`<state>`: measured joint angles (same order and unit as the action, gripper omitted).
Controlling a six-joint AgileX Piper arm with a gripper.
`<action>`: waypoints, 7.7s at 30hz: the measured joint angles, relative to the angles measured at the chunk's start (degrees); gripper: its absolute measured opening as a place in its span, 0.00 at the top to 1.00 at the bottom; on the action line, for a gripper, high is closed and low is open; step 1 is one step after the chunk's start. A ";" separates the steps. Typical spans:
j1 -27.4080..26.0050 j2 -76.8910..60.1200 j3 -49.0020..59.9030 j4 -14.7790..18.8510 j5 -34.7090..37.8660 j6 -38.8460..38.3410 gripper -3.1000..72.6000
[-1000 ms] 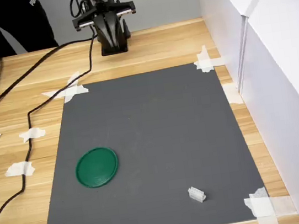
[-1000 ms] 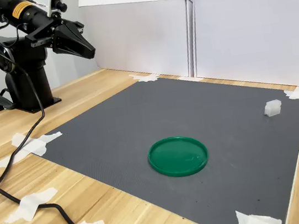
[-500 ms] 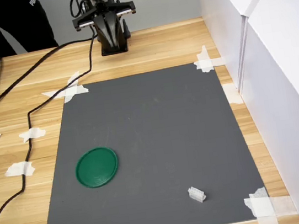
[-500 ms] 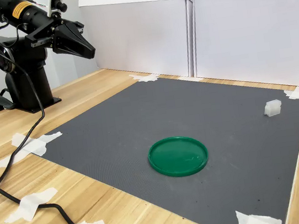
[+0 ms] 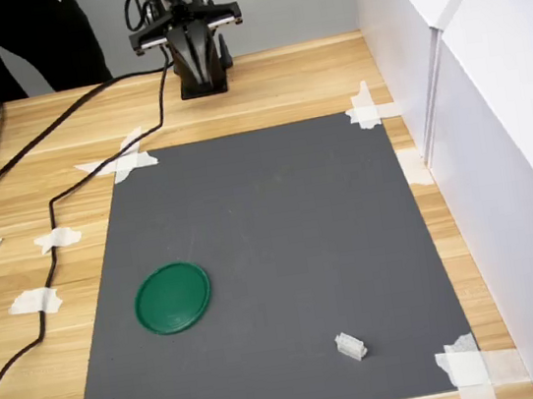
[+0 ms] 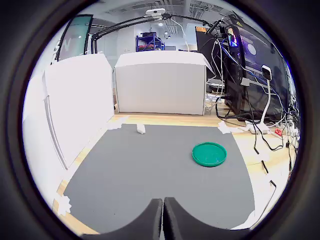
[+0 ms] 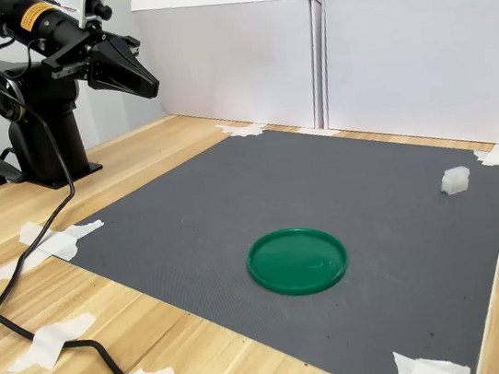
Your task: Grasp a white terminal and put it on the green lid.
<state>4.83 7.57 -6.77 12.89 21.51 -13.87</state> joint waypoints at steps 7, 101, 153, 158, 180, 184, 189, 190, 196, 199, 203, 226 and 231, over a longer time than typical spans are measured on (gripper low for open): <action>0.00 2.43 -3.07 0.00 0.07 0.00 0.98; 9.46 113.72 -106.12 -8.83 39.06 -24.63 0.14; 11.18 118.39 -95.71 -8.71 21.78 -22.63 0.63; 11.18 117.89 -95.71 -8.71 21.37 -22.63 0.85; 8.13 103.79 -95.39 -6.02 32.64 -22.89 0.85; 4.74 100.28 -92.03 -5.85 33.64 -24.95 0.85; 0.24 96.60 -83.96 -5.79 33.00 -28.75 0.85; -0.81 96.10 -82.12 -5.79 32.51 -29.31 0.85; -6.95 94.24 -74.19 -6.52 30.11 -33.16 0.85; -9.46 94.19 -72.33 -7.48 28.78 -34.28 0.85; -12.83 94.19 -70.91 -7.77 25.18 -36.04 0.85; -12.65 101.02 -68.44 -6.74 20.82 -44.83 0.85; -12.65 101.23 -68.44 -9.05 19.51 -43.72 0.85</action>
<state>-7.82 108.79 -75.21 3.83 41.01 -57.59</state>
